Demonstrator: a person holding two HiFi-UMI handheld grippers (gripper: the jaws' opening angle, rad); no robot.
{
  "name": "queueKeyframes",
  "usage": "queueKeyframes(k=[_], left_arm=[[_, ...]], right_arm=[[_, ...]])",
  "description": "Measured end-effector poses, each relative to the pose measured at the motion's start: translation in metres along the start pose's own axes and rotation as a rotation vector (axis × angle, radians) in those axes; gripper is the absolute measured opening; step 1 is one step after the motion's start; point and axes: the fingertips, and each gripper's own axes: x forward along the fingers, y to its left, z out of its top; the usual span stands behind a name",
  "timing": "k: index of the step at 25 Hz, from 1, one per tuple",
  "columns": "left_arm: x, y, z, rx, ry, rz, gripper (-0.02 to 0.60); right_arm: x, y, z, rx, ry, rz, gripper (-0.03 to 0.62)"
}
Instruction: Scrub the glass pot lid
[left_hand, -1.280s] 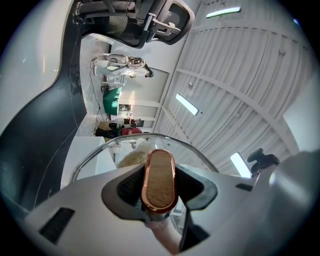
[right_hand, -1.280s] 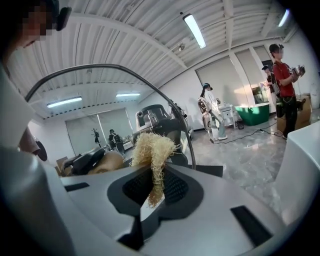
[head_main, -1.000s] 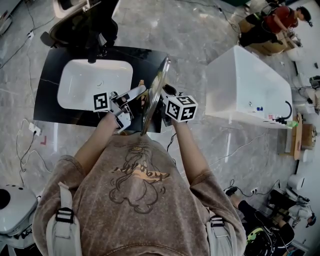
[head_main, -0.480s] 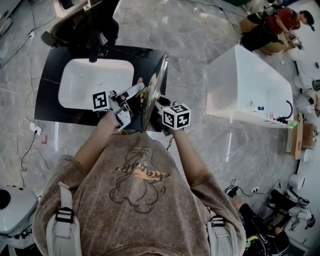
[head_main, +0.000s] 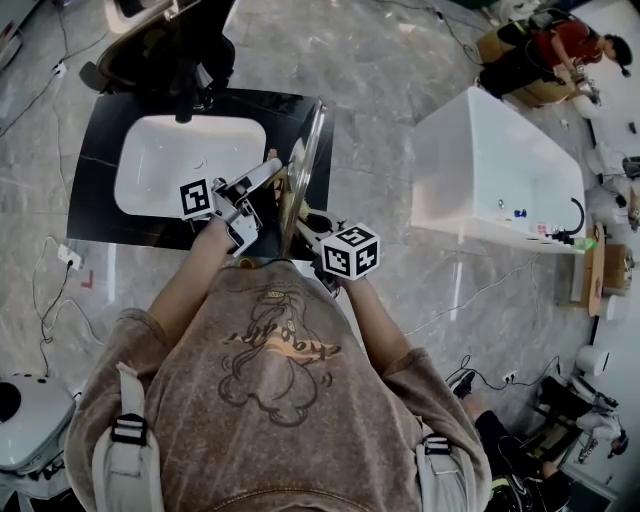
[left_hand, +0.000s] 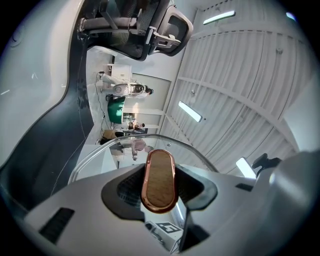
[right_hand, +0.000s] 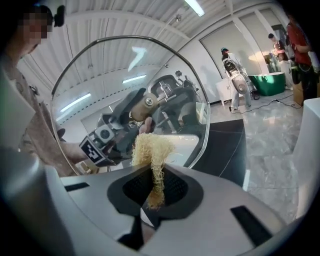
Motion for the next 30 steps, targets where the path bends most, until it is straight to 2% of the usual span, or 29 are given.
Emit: queueKeyframes(k=[6,14,20,24,27,30], left_arm=[[-0.003,0.004,-0.004,0.002,0.006,0.016,0.181],[-0.005,0.011,-0.006,-0.017,0.01,0.023,0.181],[-0.006,0.018,-0.011,-0.023,0.033,0.043,0.181],[-0.006,0.02,-0.011,-0.024,0.036,0.049,0.181],[-0.007,0.02,-0.011,0.004,0.045,0.071,0.181],[-0.009,0.019,-0.011,0.052,0.059,0.106,0.181]], right_arm=[[-0.013,0.03,0.011,-0.034,-0.006,0.076,0.041],[-0.035,0.057,0.062,-0.007,-0.142,0.143,0.041],[-0.04,0.046,0.098,0.016,-0.247,0.109,0.041],[-0.039,0.038,0.104,0.023,-0.268,0.092,0.041],[-0.043,0.03,0.103,0.034,-0.285,0.07,0.041],[-0.057,0.009,0.101,0.072,-0.33,0.006,0.041]])
